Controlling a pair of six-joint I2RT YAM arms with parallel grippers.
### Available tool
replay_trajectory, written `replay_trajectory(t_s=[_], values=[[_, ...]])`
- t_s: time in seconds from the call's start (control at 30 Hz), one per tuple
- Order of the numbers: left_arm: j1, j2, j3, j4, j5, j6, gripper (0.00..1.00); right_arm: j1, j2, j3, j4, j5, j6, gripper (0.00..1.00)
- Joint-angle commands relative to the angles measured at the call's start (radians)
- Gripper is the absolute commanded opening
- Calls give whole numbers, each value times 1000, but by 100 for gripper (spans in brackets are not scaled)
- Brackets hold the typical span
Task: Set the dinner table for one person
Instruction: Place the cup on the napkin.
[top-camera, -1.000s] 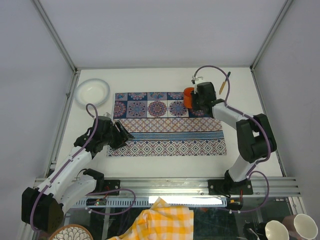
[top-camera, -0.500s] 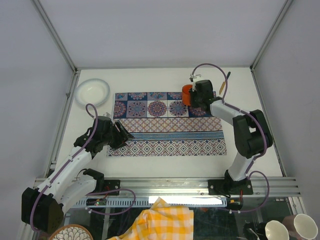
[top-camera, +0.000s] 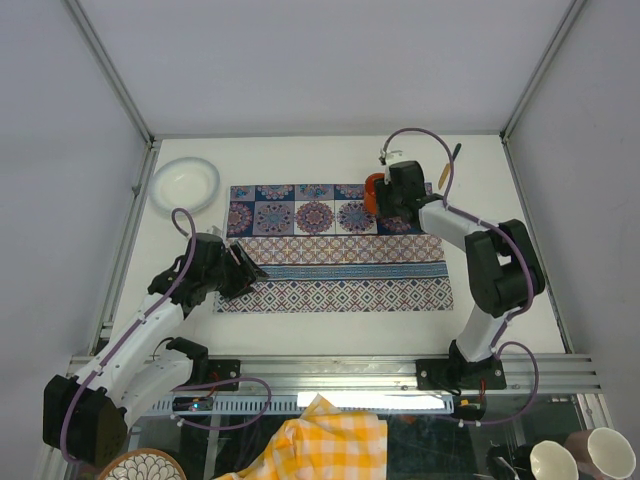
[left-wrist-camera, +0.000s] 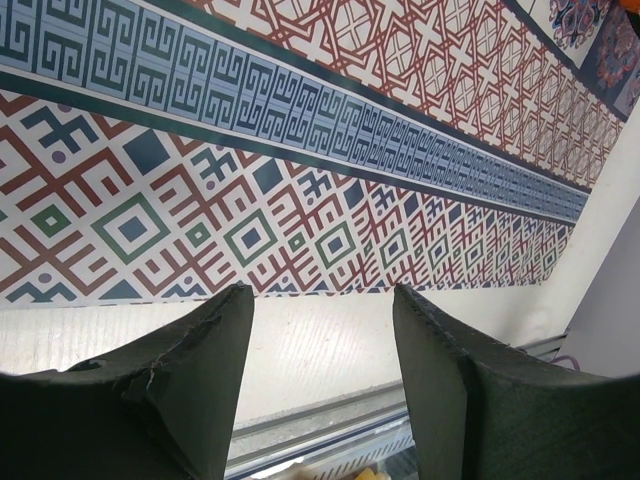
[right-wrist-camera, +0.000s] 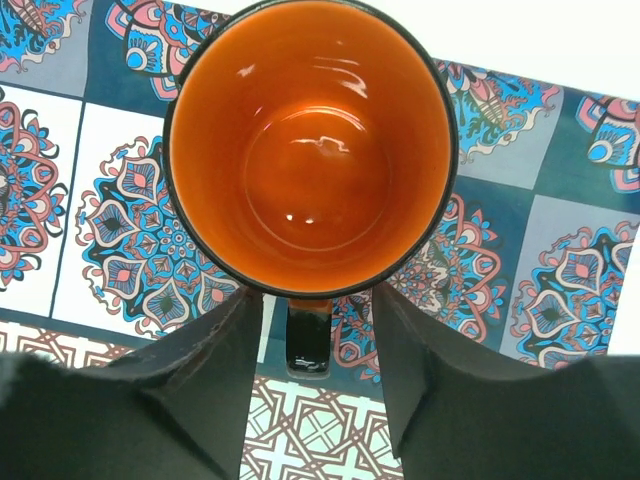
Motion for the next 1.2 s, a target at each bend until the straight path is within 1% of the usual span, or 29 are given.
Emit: replay_trajectory(t_s=[0.0, 0.17, 0.27, 0.4, 0.47, 0.5, 0.57, 0.63, 0.7, 0.73, 0.77, 0.83, 0.87, 1.0, 1.07, 1.17], values=[[-10, -6, -6, 37, 27, -8, 60, 5, -60, 13, 30, 45, 7, 53], [-9, -5, -2, 40, 29, -8, 60, 8, -111, 12, 12, 97, 2, 63], [-9, -8, -5, 40, 28, -8, 60, 17, -188, 6, -12, 179, -7, 69], [-10, -10, -10, 40, 24, -8, 59, 33, -319, -33, -18, 340, -28, 89], [-10, -19, -10, 40, 14, -9, 59, 34, -389, -47, -18, 392, -31, 98], [-9, -21, -7, 38, 6, -8, 60, 36, -420, -50, -18, 409, -30, 99], [-9, -12, 20, 13, -39, -9, 67, 36, -469, -48, -30, 411, -31, 100], [-10, 9, 72, -24, -122, -9, 78, 35, -500, -39, -50, 394, -30, 100], [-9, 29, 129, -47, -232, -8, 91, 36, -521, -28, -71, 372, -24, 100], [-8, 39, 154, -52, -313, -8, 96, 36, -528, -25, -79, 363, -21, 100], [-9, 45, 174, -50, -371, -34, 98, 37, -535, -25, -87, 352, -17, 100], [-6, 54, 195, -9, -480, -65, 98, 37, -543, -25, -102, 328, -6, 99], [-6, 62, 203, 20, -527, -74, 95, 37, -547, -26, -110, 317, 2, 99], [15, 114, 228, 127, -650, -114, 90, 39, -562, -29, -150, 272, 32, 98], [54, 155, 237, 180, -659, -117, 89, 39, -577, -40, -161, 252, 42, 98], [146, 227, 249, 239, -611, -123, 85, 39, -605, -54, -174, 238, 52, 98]])
